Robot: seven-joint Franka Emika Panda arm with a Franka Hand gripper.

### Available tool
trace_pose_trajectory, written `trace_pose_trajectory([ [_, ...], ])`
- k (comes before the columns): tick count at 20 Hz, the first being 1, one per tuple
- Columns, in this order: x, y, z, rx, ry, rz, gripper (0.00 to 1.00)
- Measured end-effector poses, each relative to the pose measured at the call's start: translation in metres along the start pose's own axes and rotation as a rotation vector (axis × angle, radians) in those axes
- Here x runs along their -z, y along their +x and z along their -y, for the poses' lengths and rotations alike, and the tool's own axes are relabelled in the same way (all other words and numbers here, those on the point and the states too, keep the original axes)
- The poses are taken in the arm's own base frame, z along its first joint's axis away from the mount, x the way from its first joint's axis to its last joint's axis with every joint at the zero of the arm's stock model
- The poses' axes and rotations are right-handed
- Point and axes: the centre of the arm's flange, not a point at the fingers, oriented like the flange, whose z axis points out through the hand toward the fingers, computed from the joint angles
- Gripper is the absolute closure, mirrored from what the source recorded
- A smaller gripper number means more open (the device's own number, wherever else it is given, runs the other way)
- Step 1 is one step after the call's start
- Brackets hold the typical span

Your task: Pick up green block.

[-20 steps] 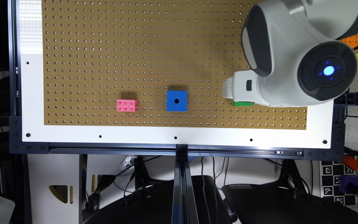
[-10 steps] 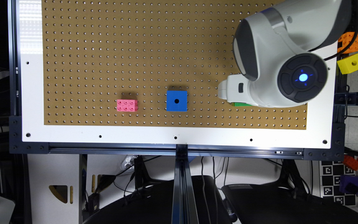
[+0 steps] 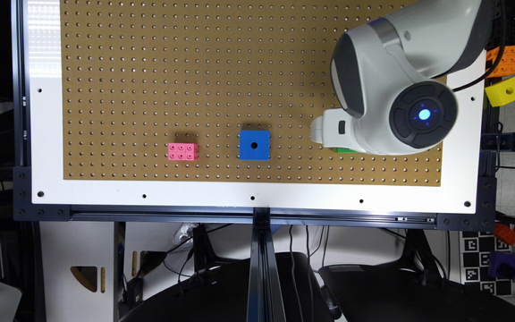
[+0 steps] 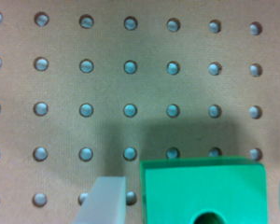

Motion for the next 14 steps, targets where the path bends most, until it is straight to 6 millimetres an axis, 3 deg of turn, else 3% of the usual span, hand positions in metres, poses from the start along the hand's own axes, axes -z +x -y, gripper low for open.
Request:
trace_pose_trajectory([
  [9,0.001,0.002,0.014,0.003,0.02,-0.01,0.0],
  [10,0.001,0.004,0.019,0.003,0.025,-0.012,1.0],
  [14,0.001,0.004,0.019,0.003,0.025,-0.012,1.0],
])
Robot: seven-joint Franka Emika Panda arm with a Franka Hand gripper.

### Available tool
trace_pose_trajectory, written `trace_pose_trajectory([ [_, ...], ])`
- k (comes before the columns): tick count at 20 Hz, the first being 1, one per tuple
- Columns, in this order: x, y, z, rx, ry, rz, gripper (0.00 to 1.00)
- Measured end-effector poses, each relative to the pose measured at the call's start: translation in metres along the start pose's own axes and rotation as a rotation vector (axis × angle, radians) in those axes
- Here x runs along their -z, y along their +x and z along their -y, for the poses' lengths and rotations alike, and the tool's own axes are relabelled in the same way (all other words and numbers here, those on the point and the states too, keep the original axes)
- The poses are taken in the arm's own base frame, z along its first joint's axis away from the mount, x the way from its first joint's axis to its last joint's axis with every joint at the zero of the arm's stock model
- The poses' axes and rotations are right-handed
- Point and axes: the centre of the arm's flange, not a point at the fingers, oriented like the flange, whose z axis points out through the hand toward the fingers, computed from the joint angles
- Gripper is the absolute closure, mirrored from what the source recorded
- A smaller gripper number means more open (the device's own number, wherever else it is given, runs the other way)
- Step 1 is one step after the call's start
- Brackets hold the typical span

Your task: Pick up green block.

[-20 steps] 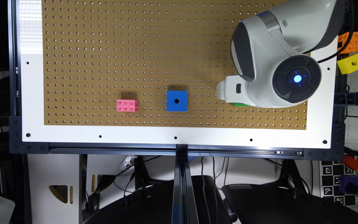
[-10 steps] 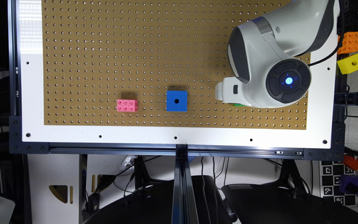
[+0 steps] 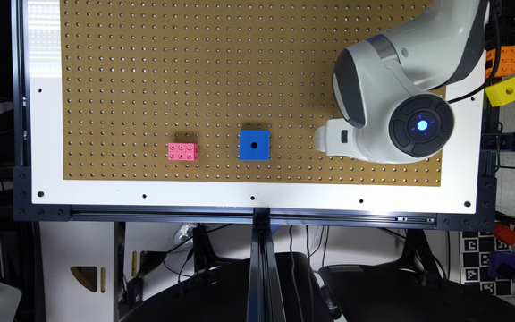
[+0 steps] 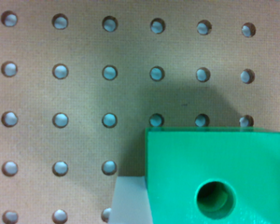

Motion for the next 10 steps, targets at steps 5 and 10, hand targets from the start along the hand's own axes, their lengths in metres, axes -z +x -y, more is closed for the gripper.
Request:
trace_pose_trajectory([
  [5,0.0002,0.0019,-0.0023,-0.003,-0.012,0.001,1.0],
  [10,0.0023,0.0027,-0.0026,-0.004,-0.016,0.001,1.0],
])
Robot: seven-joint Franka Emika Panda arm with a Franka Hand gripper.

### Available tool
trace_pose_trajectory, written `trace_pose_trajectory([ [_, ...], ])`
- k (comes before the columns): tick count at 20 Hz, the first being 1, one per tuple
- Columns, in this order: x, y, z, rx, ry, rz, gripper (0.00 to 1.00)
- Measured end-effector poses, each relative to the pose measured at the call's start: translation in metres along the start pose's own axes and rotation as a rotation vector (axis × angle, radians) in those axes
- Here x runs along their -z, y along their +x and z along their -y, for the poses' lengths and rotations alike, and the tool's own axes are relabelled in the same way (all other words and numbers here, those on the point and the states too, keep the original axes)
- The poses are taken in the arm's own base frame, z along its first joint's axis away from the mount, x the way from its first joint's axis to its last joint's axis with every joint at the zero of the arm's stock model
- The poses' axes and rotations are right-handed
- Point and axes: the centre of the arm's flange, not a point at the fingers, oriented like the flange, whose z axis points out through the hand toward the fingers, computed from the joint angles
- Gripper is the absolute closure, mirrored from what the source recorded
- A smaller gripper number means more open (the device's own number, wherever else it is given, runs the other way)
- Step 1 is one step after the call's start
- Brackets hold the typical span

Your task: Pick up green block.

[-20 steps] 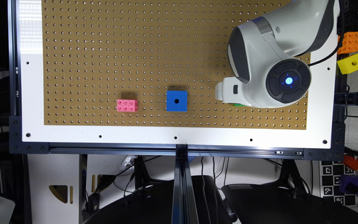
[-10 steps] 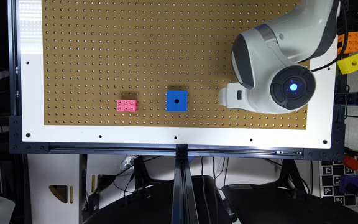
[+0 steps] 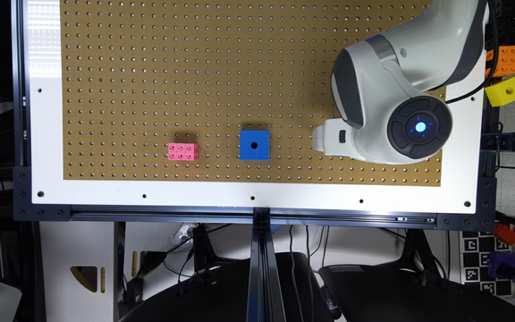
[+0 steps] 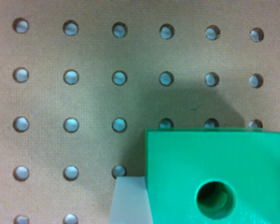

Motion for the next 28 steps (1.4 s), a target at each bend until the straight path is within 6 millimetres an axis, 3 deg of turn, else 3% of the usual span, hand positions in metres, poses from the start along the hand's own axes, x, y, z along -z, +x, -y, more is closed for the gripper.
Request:
trace_pose_trajectory([
  [18,0.088,-0.007,0.008,0.007,-0.03,-0.034,1.0],
  [28,0.099,-0.009,0.008,0.006,-0.028,-0.04,1.0],
])
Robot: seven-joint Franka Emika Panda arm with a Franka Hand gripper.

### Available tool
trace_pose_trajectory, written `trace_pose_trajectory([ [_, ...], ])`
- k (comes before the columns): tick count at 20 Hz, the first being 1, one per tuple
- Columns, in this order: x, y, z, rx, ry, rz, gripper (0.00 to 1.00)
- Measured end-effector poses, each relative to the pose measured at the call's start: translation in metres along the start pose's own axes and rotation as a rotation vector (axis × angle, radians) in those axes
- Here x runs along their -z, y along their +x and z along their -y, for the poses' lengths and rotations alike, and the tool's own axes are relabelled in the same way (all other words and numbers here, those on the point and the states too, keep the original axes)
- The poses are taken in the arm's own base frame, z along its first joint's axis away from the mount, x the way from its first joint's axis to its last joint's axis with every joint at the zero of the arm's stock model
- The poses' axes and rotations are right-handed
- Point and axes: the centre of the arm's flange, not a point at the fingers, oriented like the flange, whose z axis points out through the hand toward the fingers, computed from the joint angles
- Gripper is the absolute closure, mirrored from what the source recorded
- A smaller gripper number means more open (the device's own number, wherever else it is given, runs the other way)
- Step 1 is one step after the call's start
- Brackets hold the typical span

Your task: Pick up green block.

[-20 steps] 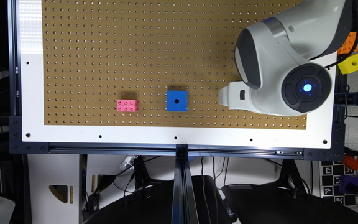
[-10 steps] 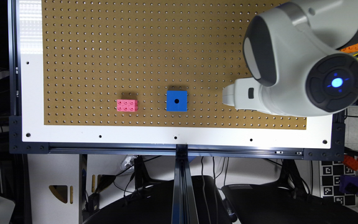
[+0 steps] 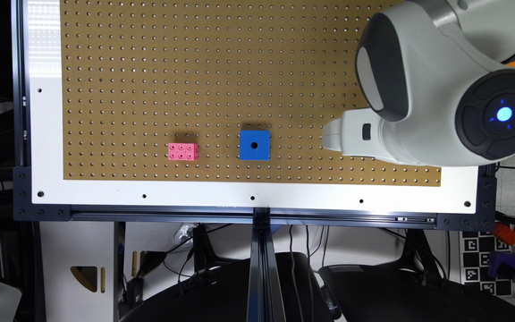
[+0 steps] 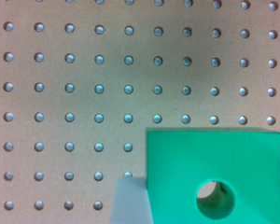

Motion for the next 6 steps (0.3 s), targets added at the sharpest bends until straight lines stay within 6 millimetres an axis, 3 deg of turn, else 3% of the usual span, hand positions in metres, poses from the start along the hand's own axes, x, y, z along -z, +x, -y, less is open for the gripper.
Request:
trace_pose_trajectory([
  [6,0.0068,-0.0011,0.0001,0.0,-0.002,-0.003,1.0],
])
